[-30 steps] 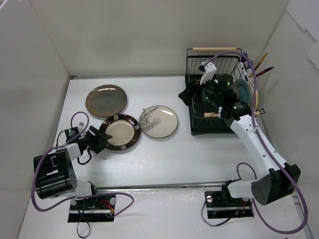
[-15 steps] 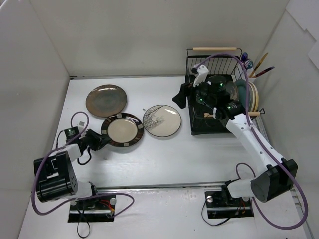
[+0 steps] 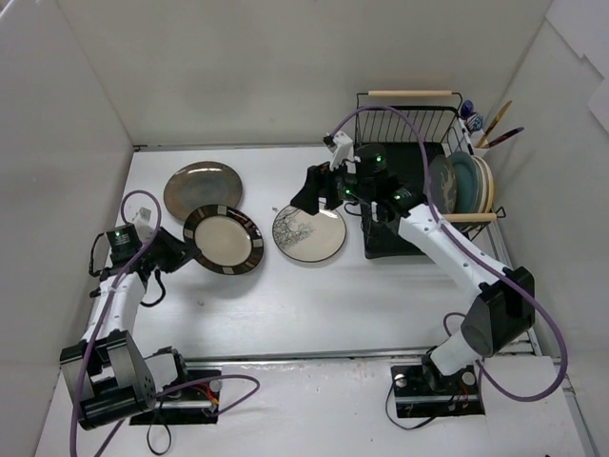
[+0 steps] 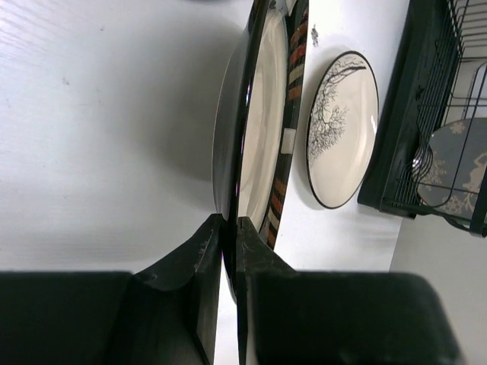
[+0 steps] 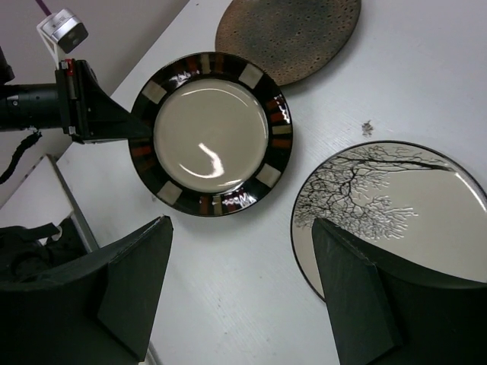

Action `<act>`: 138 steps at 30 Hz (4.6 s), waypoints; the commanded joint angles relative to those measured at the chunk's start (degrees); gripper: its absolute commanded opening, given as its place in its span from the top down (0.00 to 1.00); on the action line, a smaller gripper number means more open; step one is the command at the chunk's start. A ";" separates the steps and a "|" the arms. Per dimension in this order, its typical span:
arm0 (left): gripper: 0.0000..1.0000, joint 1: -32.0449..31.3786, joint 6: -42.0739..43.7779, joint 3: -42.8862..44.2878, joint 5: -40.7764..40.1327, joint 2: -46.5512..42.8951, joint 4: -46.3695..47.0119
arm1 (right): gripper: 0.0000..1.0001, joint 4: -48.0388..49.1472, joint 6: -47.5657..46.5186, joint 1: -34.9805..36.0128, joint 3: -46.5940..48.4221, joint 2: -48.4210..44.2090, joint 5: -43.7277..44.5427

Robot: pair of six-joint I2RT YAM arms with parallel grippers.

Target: Load the plates into the dish rack

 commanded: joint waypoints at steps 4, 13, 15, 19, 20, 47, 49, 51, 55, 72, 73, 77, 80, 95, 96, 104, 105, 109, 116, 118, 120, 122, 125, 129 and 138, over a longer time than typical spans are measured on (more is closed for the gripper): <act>1.00 0.04 0.10 4.67 11.29 -5.11 8.68 | 0.29 7.72 4.10 2.26 3.91 2.60 -4.15; 1.00 0.04 -7.72 5.20 20.70 -6.87 24.31 | 0.27 10.45 7.26 2.52 5.66 6.72 -9.07; 1.00 0.04 -9.82 4.67 23.15 -6.17 29.13 | 0.27 11.06 8.05 2.52 6.20 7.69 -10.04; 1.00 -1.19 -14.75 3.97 26.50 -5.38 37.93 | 0.25 12.03 8.93 2.52 7.25 9.98 -10.83; 1.00 -1.80 -15.54 3.96 26.85 -5.29 40.82 | 0.25 12.47 9.28 2.52 7.34 10.42 -11.01; 1.00 -6.03 -11.77 8.01 26.86 -2.74 39.01 | 0.28 9.13 -0.11 0.15 7.60 3.31 -0.74; 1.00 -6.03 -12.03 8.18 27.03 -2.56 39.27 | 0.27 9.04 -1.00 0.15 7.25 2.60 0.85; 1.00 -6.55 -12.30 8.18 27.38 -2.56 40.06 | 0.27 8.52 -1.09 -0.29 7.43 3.12 0.86; 1.00 -7.16 -14.32 7.92 28.96 -2.30 43.48 | 0.28 8.86 0.67 -1.17 8.13 5.41 -3.09; 1.00 -11.04 -14.32 10.82 30.55 -0.81 46.30 | 0.50 10.98 4.01 -1.17 9.10 10.95 -15.93; 1.00 -11.04 -14.23 10.99 30.46 -0.54 46.39 | 0.54 11.33 4.36 -1.26 9.01 11.04 -17.06; 1.00 -11.04 -13.62 11.61 30.20 0.77 46.04 | 0.81 11.60 4.54 -1.17 8.75 11.04 -20.06; 1.00 -11.56 -12.04 11.70 29.85 1.56 44.03 | 0.96 10.98 3.49 -1.09 8.66 10.51 -21.29; 0.35 -11.56 6.24 14.60 15.54 2.98 13.97 | 1.00 7.37 0.50 -2.93 10.94 7.17 -16.64; 0.34 -10.96 6.51 14.42 15.09 2.97 13.18 | 1.00 7.20 0.15 -3.02 11.03 6.82 -16.29; 0.20 -9.72 9.93 15.83 2.98 1.57 1.40 | 1.00 4.82 -2.14 -2.93 14.10 4.80 -7.78; 0.17 -9.72 10.29 16.44 1.39 1.39 -1.22 | 1.00 4.65 -2.92 -2.93 14.37 3.93 -6.72; 0.15 -9.72 12.31 17.41 -3.72 1.83 -6.16 | 1.00 4.30 -5.30 -2.93 16.91 1.37 0.14; 0.01 -12.00 14.94 20.13 -13.11 2.27 -13.11 | 1.00 4.21 -11.97 -4.77 21.57 -2.67 13.92; 0.01 -12.87 15.12 21.54 -15.40 2.45 -15.04 | 1.00 4.03 -14.25 -5.73 22.54 -3.20 17.35; 0.01 -14.45 15.91 23.29 -18.66 2.97 -17.14 | 1.00 3.69 -16.37 -6.53 23.16 -3.81 18.95; 0.01 -15.69 16.35 24.17 -21.46 3.67 -18.03 | 1.00 3.51 -17.95 -8.37 23.77 -4.43 20.89; 0.01 -17.45 16.62 25.06 -24.11 4.73 -19.00 | 1.00 2.98 -20.50 -10.75 23.78 -5.65 24.05; 0.01 -19.56 16.44 25.23 -25.17 6.31 -19.35 | 1.00 2.72 -24.11 -13.38 22.81 -7.42 29.67; 0.01 -20.61 16.35 27.43 -24.64 9.74 -19.53 | 1.00 2.80 -30.26 -17.95 17.98 -10.67 41.10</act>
